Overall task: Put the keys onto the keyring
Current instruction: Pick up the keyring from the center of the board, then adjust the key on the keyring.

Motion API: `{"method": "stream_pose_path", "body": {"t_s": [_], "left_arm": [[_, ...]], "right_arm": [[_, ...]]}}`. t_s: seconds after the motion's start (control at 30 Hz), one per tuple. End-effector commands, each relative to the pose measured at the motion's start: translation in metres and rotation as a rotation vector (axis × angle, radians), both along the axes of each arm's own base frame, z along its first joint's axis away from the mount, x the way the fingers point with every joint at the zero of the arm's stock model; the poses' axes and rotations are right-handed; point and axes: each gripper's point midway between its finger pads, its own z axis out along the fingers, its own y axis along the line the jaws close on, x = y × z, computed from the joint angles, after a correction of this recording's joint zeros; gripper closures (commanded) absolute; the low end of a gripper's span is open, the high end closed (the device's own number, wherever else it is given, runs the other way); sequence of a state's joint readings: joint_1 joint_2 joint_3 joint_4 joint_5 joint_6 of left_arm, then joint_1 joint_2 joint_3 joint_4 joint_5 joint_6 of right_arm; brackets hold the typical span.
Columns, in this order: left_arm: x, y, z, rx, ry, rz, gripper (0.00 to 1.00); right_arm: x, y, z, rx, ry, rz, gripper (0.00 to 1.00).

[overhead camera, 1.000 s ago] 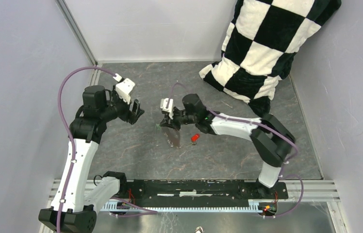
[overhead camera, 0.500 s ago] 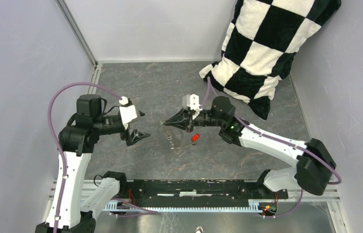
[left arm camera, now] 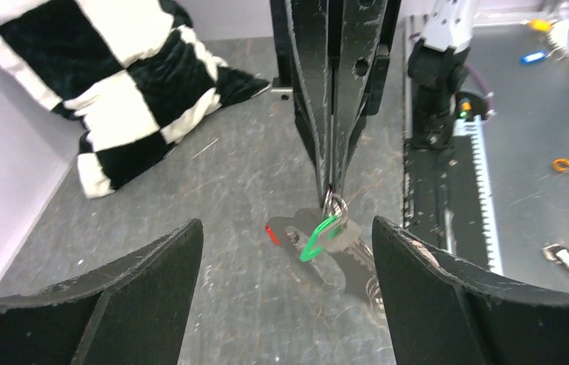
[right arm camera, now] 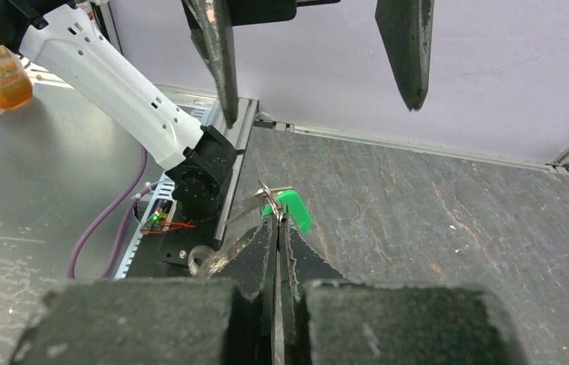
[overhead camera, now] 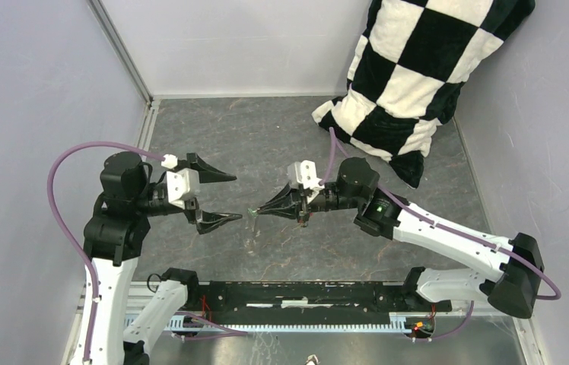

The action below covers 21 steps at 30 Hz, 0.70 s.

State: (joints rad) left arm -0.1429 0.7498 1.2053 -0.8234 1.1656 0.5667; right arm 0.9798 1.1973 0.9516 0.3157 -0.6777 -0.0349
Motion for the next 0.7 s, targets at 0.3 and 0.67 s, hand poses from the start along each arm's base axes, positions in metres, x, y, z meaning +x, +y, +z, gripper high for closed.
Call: {"method": "stream_pose_path", "body": {"t_s": [0.3, 0.67], "left_arm": [[-0.023, -0.012, 0.008, -0.082, 0.143, -0.113, 0.32], [-0.015, -0.011, -0.019, -0.054, 0.235, -0.077, 0.57]], "right_arm": [[-0.003, 0.017, 0.034, -0.127, -0.131, -0.065, 0.99], [-0.005, 0.020, 0.037, -0.190, -0.173, -0.073, 0.99]]}}
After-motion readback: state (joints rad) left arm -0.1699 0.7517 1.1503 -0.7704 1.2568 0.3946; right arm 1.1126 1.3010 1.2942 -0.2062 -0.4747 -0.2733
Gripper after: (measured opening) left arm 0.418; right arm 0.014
